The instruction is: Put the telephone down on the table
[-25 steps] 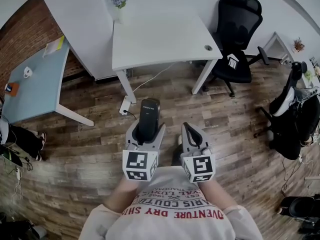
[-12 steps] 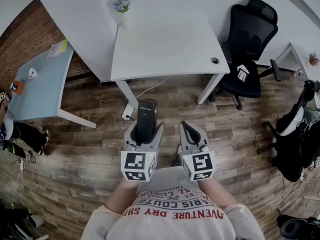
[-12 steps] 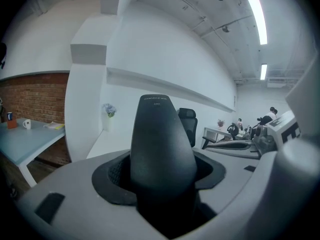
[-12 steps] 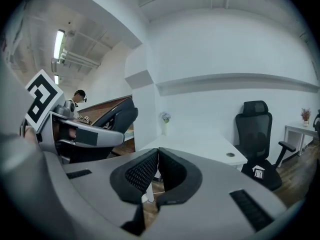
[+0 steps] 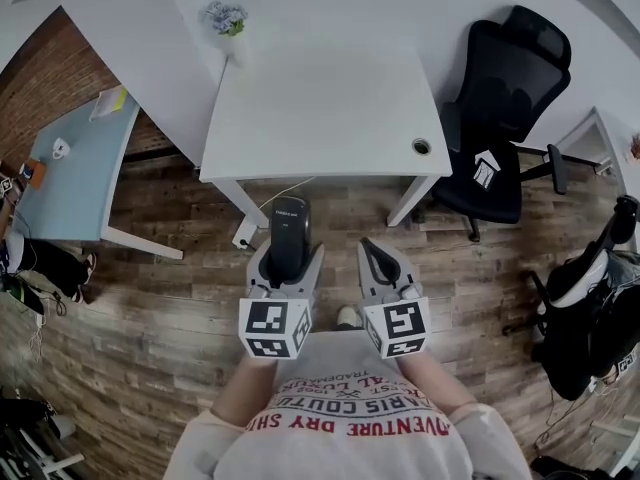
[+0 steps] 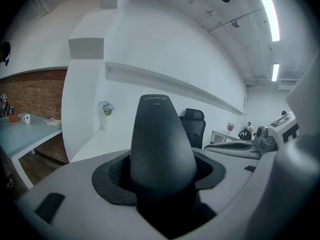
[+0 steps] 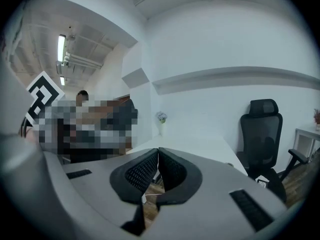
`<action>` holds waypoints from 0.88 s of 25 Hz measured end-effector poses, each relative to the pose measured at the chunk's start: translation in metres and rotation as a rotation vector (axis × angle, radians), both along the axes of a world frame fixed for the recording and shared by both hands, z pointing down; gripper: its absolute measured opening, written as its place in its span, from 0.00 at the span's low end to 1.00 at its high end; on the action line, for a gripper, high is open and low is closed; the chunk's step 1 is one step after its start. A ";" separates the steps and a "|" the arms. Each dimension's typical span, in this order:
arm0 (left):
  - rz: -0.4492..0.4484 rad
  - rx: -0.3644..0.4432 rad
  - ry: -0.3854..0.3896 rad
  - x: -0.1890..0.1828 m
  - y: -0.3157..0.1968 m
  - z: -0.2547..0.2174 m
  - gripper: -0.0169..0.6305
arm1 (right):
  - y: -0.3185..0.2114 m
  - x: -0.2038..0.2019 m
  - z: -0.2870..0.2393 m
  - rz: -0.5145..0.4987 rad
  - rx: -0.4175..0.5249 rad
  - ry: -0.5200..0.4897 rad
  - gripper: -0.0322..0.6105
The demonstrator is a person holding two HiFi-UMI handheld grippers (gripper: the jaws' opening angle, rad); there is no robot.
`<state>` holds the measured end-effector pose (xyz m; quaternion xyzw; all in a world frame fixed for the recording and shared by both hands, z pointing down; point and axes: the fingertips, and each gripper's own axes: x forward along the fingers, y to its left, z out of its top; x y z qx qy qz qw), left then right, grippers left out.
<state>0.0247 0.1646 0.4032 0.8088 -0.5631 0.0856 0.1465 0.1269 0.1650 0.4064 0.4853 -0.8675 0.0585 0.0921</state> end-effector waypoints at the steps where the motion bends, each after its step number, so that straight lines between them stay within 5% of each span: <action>1: -0.001 -0.005 0.003 0.007 -0.007 0.001 0.49 | -0.007 0.008 0.001 -0.001 -0.003 0.003 0.09; 22: 0.093 -0.070 0.017 0.050 -0.194 0.021 0.49 | -0.181 0.047 0.023 0.086 -0.062 0.001 0.09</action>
